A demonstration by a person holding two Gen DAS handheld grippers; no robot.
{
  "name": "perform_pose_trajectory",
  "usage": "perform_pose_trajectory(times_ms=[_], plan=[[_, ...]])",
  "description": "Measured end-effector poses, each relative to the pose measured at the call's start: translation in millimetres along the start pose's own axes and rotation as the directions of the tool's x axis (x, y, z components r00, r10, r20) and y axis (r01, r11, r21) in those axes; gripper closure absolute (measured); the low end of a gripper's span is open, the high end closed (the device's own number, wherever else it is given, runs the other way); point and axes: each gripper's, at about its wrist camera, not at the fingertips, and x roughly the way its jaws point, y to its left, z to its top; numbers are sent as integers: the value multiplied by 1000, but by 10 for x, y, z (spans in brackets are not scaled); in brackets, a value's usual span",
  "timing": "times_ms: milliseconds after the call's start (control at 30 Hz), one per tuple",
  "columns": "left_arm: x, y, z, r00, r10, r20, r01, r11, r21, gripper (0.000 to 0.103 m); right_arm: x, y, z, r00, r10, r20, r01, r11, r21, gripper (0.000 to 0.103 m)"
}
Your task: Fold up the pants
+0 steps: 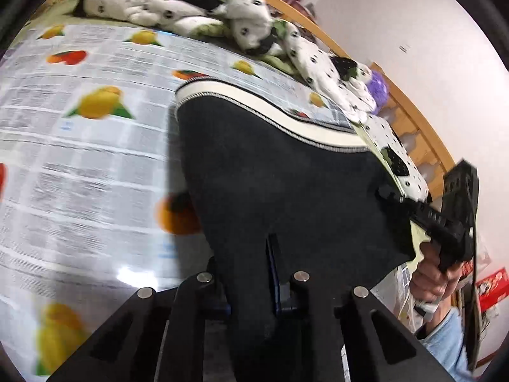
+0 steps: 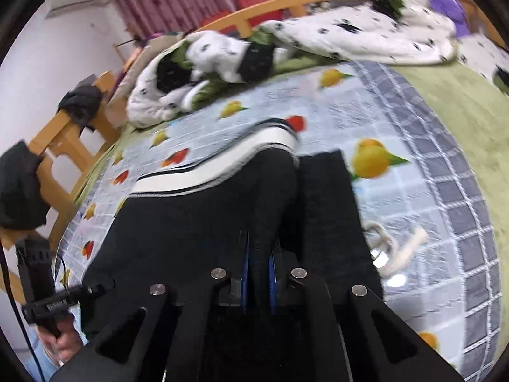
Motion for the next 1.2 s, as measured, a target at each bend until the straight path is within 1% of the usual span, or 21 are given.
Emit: perform_pose_trajectory(times_ms=[200, 300, 367, 400, 433, 500, 533, 567, 667, 733, 767, 800, 833, 867, 900, 933, 967, 1000, 1033, 1067, 1200], plan=[[-659, 628, 244, 989, 140, 44, -141, 990, 25, 87, 280, 753, 9, 988, 153, -31, -154, 988, -14, 94], [-970, 924, 259, 978, 204, 53, -206, 978, 31, 86, 487, 1124, -45, 965, 251, -72, -252, 968, 2, 93], [-1030, 1124, 200, 968, 250, 23, -250, 968, 27, 83, 640, 1315, -139, 953, 277, -121, -278, 961, 8, 92], [-1020, 1200, 158, 964, 266, 2, -266, 964, 29, 77, 720, 1395, -192, 954, 262, -144, -265, 964, -3, 88], [-979, 1270, 111, 960, 280, -26, -279, 960, 34, 73, 783, 1453, -231, 958, 237, -161, -244, 970, -21, 79], [-932, 1322, 27, 954, 299, -26, -298, 954, 35, 46, 931, 1539, -334, 962, 198, -186, -211, 976, -53, 78], [-936, 1309, 7, 949, 315, 3, -314, 949, 39, 44, 941, 1560, -358, 970, 169, -175, -184, 981, -68, 87], [-963, 1289, -3, 947, 321, 32, -322, 946, 46, 44, 917, 1575, -348, 973, 163, -165, -179, 980, -83, 93], [-1030, 1196, -24, 945, 320, 71, -326, 941, 88, 44, 576, 1528, -246, 974, 210, -80, -217, 972, -93, 94], [-1076, 1115, -33, 938, 330, 109, -342, 933, 117, 43, 413, 1442, -222, 988, 151, -27, -153, 980, -124, 94], [-1078, 1080, -32, 934, 334, 126, -349, 929, 122, 43, 459, 1371, -221, 994, 102, -44, -107, 986, -125, 94], [-1093, 1056, -30, 934, 332, 136, -348, 929, 124, 43, 563, 1293, -248, 994, 64, -92, -75, 990, -120, 93], [-1102, 1035, -16, 934, 328, 140, -345, 930, 125, 43, 697, 1203, -298, 986, 61, -153, -77, 992, -101, 88], [-1088, 1006, 29, 936, 323, 140, -341, 931, 131, 43, 741, 1153, -301, 987, 75, -145, -87, 993, -79, 84], [-1092, 978, 46, 934, 327, 143, -346, 928, 138, 43, 701, 1116, -285, 989, 76, -128, -85, 994, -65, 72], [-1085, 939, 89, 928, 338, 154, -360, 922, 144, 43, 668, 1126, -249, 988, 62, -139, -74, 994, -79, 68], [-1083, 898, 141, 927, 337, 166, -362, 920, 152, 43, 601, 1163, -192, 990, 32, -139, -48, 992, -116, 68], [-1076, 857, 185, 928, 330, 172, -357, 921, 158, 43, 511, 1199, -149, 995, 5, -100, -20, 989, -145, 68], [-1055, 814, 261, 931, 321, 176, -350, 922, 165, 43, 388, 1254, -79, 1000, -19, -24, 14, 984, -176, 68], [-1009, 763, 390, 933, 314, 177, -344, 923, 174, 43, 323, 1291, -29, 1000, -16, 11, 18, 982, -191, 68], [-779, 624, 764, 934, 297, 198, -337, 916, 217, 43, 437, 1521, 304, 998, 24, 55, -11, 974, -227, 68]])
